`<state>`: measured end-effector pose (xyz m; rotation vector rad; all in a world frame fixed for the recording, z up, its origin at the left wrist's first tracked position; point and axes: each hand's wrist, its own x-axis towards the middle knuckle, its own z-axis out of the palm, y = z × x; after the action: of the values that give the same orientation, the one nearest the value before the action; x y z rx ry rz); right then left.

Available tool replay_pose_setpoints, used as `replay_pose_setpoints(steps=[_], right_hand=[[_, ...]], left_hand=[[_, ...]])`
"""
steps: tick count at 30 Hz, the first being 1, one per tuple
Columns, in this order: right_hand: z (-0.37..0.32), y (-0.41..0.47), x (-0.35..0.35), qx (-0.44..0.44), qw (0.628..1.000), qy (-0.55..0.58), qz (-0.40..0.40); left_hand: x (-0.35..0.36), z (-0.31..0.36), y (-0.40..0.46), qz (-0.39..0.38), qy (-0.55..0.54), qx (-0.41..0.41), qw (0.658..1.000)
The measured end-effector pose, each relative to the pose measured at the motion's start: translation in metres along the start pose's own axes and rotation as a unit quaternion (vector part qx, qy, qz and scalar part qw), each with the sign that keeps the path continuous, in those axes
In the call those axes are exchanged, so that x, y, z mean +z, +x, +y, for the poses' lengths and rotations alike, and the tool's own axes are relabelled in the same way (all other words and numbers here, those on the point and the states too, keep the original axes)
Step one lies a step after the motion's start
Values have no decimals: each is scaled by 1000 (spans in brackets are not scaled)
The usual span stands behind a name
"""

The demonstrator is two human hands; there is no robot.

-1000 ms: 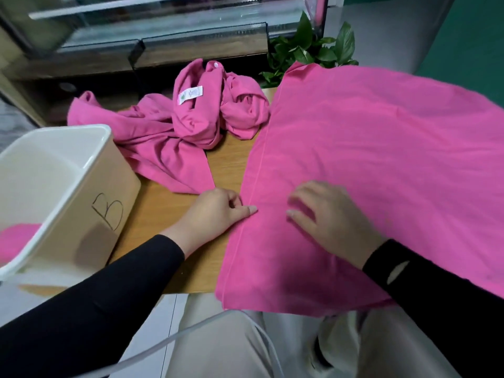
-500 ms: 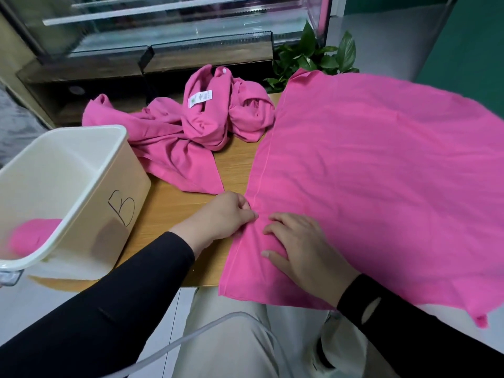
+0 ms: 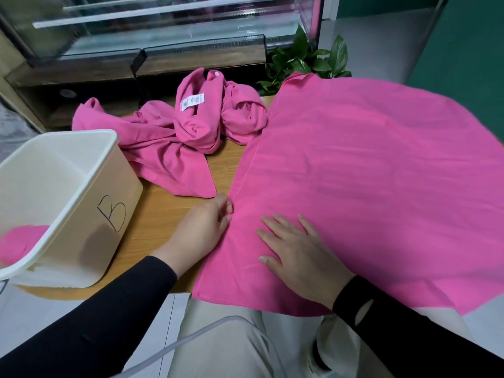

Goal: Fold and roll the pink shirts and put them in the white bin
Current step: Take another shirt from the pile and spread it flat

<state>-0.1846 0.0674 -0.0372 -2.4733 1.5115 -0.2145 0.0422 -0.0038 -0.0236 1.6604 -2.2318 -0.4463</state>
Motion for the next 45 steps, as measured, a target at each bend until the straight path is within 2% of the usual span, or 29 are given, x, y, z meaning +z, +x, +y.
replay_pose_setpoints(steps=[3,5,10,14,18,25,29,32,35,38,40,43,45], right_hand=[[5,2,-2,-24,1000,-16,-6],[8,3,-4,-28,999,-31,-5],[14,11,-7,-34,999,-39,-16],[16,11,-6,-33,999,-31,-26],[15,11,-6,-31,999,-28,-28],[15,8,-6,-19,1000,4,-14],[11,4,-9,7,998,56,1],[0,-8,-9,12,997,77,17],[-14,-29,-4,-9,997,74,35],[-31,-55,13,-28,998,-3,55],[-37,-67,24,5,997,-44,62],[-29,-67,26,65,986,-39,148],[-23,-63,22,53,980,-26,188]], left_hand=[[3,-1,-5,48,16,86,995],[10,-2,-11,30,75,147,986],[13,-10,-13,36,103,143,984],[7,-12,-32,-5,81,236,968],[-2,-24,-61,-48,82,249,964],[-11,-26,-90,-74,135,317,936],[-11,-32,-92,-53,103,349,930],[-9,-34,-92,-38,65,332,940],[-9,-28,-86,-24,15,280,960],[-12,-13,-79,-29,-71,185,980],[-18,-2,-74,-31,-137,112,984],[-26,8,-67,-63,-179,47,981],[-29,10,-63,-81,-176,24,981]])
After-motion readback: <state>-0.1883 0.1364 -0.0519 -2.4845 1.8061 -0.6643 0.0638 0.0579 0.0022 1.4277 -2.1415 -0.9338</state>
